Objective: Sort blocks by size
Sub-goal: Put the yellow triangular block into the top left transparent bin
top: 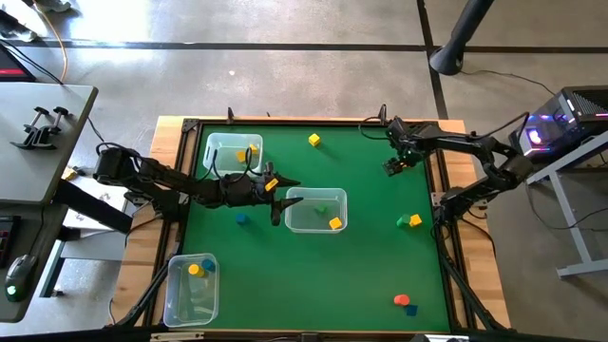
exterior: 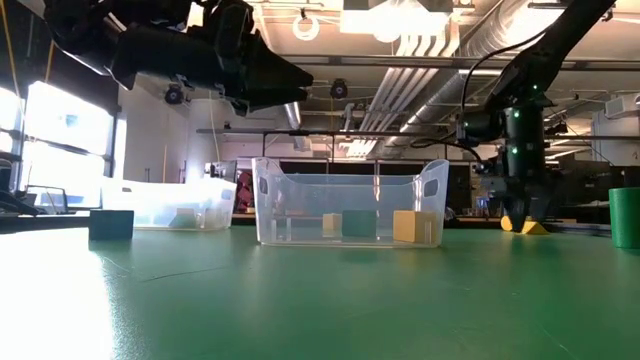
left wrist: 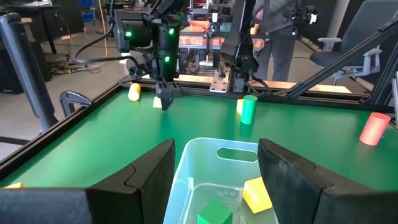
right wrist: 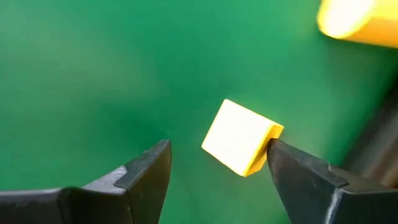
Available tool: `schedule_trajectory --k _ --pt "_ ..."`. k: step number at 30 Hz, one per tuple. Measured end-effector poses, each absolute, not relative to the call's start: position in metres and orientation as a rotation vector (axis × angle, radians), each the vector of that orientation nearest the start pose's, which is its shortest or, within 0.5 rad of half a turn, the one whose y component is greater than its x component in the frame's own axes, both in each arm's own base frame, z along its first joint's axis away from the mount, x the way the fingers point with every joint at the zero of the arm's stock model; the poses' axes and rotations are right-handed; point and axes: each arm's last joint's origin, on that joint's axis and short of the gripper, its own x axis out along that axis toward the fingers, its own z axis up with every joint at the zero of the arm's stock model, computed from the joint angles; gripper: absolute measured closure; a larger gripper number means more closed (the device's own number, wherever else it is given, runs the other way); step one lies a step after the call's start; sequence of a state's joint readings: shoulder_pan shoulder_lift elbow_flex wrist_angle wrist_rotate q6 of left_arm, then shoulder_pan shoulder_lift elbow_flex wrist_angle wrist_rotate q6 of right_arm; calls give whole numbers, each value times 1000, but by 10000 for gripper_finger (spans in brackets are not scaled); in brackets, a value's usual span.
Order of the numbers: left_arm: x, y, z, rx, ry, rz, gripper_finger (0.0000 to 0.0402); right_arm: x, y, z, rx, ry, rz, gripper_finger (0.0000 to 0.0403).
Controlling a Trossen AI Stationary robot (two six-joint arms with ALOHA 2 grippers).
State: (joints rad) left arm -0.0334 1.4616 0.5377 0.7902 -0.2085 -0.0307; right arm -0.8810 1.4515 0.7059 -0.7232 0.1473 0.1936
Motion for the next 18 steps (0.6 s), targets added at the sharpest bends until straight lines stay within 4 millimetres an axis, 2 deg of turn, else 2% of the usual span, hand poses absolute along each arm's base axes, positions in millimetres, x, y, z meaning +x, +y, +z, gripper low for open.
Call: schedule_trajectory --k 5,8,15,18 --pt "282 -3 194 -16 130 177 186 142 -172 148 725 1296 -879 146" --pt "282 -3 194 -16 130 177 186 147 -167 148 675 1316 -790 146" --pt "282 -3 194 -16 130 177 186 160 -156 148 441 1378 -573 147" --pt "282 -4 194 -16 130 177 186 162 -155 148 288 1437 -543 147"
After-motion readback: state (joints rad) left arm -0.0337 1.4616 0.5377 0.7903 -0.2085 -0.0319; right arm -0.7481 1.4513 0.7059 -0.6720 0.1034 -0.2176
